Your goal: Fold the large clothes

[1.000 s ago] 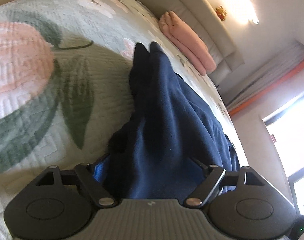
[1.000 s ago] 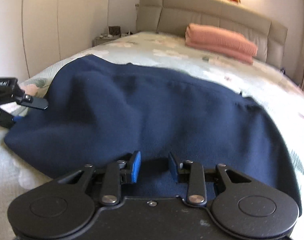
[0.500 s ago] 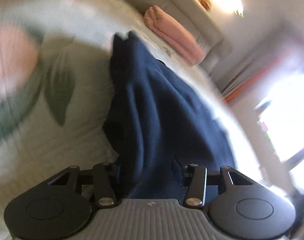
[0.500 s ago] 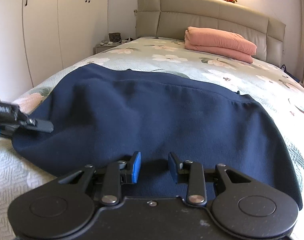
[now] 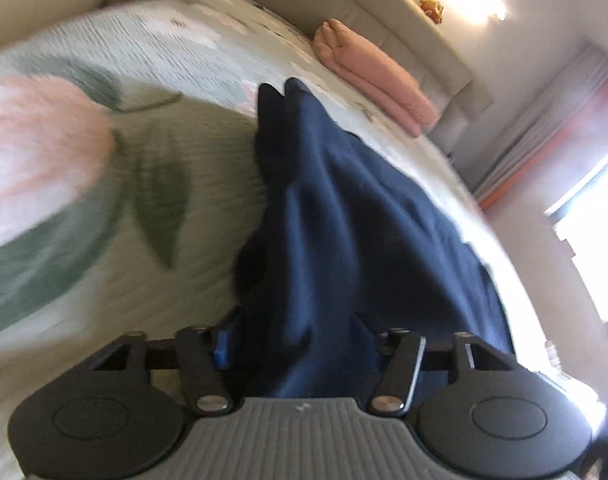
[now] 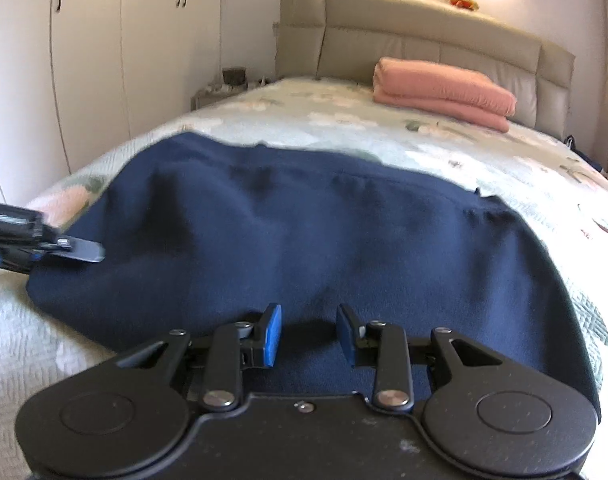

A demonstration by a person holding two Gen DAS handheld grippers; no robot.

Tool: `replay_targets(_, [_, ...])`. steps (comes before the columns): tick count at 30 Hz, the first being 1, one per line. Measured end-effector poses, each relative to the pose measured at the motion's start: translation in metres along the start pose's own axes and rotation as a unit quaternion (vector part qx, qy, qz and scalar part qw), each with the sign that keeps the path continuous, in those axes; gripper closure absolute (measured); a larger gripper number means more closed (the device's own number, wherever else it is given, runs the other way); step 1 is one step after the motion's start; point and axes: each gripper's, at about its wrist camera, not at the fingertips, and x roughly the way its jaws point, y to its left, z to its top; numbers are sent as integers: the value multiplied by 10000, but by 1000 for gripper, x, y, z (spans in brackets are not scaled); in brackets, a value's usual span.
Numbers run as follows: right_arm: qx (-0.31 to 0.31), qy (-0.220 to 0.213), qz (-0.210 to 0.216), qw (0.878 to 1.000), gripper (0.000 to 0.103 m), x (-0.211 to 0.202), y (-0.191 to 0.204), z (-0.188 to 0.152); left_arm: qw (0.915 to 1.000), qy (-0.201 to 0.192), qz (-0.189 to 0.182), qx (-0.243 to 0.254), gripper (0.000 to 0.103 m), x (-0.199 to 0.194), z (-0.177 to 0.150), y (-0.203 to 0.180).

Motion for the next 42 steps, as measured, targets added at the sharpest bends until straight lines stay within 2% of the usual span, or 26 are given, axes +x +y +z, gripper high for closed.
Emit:
replay_targets(2, [43, -254, -87, 9996, 62, -8, 0, 1, 9998, 7, -195, -62, 54, 16, 7, 4])
replay_targets(4, [-49, -405, -305, 9987, 62, -12, 3, 5, 9988, 44, -406, -257, 71, 27, 10, 8])
replay_targets(5, [-111, -445, -394, 9982, 62, -12, 5, 7, 9972, 77, -588, -445, 87, 30, 10, 12])
replay_targets(8, [-365, -333, -571, 9971, 64, -6, 14, 11, 9942, -145, -857, -629, 92, 26, 8, 17])
replay_targets(10, [-530, -170, -387, 9977, 92, -2, 20, 7, 9905, -456, -1148, -598, 92, 12, 9, 14])
replay_targets(12, [-808, -90, -305, 9962, 92, 0, 32, -1, 9876, -625, -1353, -498, 92, 1, 16, 5])
replay_targets(14, [-979, 7, -397, 9944, 94, 6, 39, -7, 9888, -616, -1351, -172, 92, -1, 25, -18])
replay_targets(19, [-533, 96, -139, 9984, 97, 12, 26, -11, 9815, -573, -1719, 616, 92, 11, 51, -101])
replay_targets(23, [116, 15, 136, 9998, 96, 12, 6, -14, 9713, -240, -1998, 1272, 91, 41, 57, -178])
replay_targets(26, [1043, -123, 606, 9926, 97, 10, -25, -20, 9667, 54, -1875, 1741, 91, 71, 48, -231])
replay_targets(28, [1690, -226, 883, 9814, 97, 7, -45, -29, 9633, 295, -1850, 1921, 90, 95, 43, -259])
replay_targets(31, [2290, -343, 1040, 9672, 97, 0, -65, -40, 9605, 556, -1823, 2026, 90, 130, 29, -289])
replay_targets(37, [3008, -244, 1344, 9439, 97, -11, -101, -65, 9573, 1098, -1839, 1944, 87, 194, -5, -325])
replay_targets(40, [3189, -169, 1523, 9353, 98, -23, -117, -72, 9585, 1405, -1436, 2024, 77, 227, -25, -332])
replay_targets(41, [3205, -131, 1511, 9350, 96, -29, -122, -75, 9590, 1458, -1335, 2032, 72, 235, -30, -332])
replay_targets(42, [3163, -58, 1401, 9382, 90, -35, -128, -78, 9583, 1453, -1271, 2107, 66, 238, -36, -334])
